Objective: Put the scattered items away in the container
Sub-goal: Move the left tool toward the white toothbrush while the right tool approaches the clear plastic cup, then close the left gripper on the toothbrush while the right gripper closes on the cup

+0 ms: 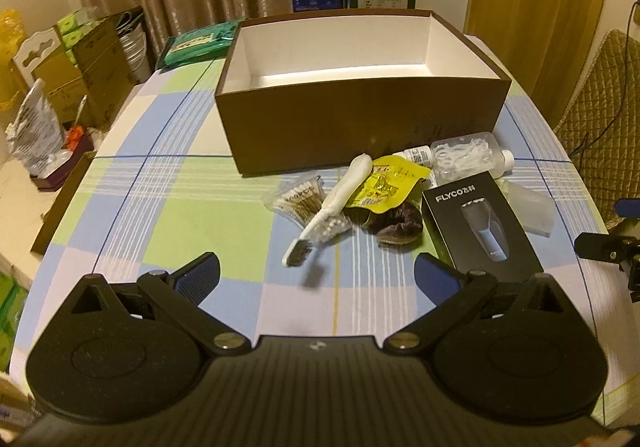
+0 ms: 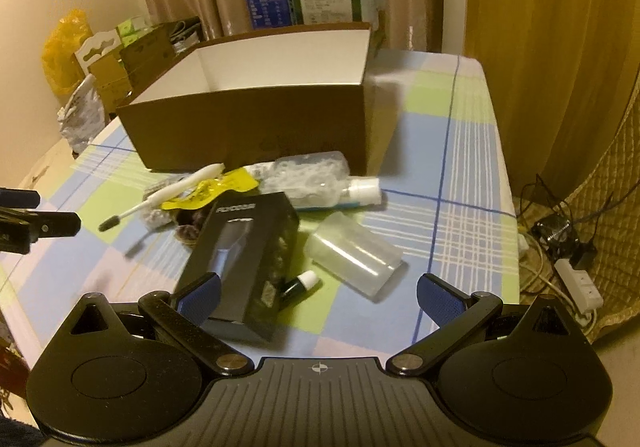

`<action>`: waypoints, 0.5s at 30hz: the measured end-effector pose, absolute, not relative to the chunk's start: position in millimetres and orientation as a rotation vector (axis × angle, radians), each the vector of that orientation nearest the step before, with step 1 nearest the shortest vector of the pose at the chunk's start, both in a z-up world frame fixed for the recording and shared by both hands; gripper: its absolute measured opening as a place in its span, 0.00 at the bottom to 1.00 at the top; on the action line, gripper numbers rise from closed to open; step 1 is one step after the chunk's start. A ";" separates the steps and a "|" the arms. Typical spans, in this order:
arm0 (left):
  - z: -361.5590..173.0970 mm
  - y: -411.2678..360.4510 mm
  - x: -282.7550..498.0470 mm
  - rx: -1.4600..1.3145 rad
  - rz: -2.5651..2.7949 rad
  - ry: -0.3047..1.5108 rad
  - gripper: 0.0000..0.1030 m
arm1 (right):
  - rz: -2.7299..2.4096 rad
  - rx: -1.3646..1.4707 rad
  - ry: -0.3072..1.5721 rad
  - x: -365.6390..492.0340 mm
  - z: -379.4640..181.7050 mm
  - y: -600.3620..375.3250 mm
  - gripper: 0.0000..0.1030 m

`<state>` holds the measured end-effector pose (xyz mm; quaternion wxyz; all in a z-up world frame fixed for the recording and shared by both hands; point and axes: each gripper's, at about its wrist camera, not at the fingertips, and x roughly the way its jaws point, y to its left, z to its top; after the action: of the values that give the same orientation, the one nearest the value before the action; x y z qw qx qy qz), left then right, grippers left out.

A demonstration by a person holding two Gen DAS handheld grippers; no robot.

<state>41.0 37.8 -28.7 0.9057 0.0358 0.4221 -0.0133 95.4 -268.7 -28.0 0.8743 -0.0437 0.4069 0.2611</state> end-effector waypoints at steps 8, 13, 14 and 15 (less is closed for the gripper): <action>-40.4 43.3 66.5 0.082 -0.106 0.859 0.98 | 0.558 -0.149 0.849 115.0 -50.1 -268.1 0.98; -49.8 41.2 86.4 0.110 -0.150 0.863 0.96 | 0.577 -0.186 0.851 129.6 -62.4 -264.7 0.89; -51.8 41.1 90.8 0.114 -0.153 0.863 0.95 | 0.580 -0.193 0.852 132.6 -64.6 -263.5 0.88; -53.2 41.9 94.5 0.115 -0.156 0.866 0.95 | 0.585 -0.201 0.850 135.5 -67.0 -262.3 0.86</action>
<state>94.5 41.9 -53.2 0.9032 0.0558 0.4187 -0.0756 135.5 -262.3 -67.0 0.8650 -0.0961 0.4056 0.2793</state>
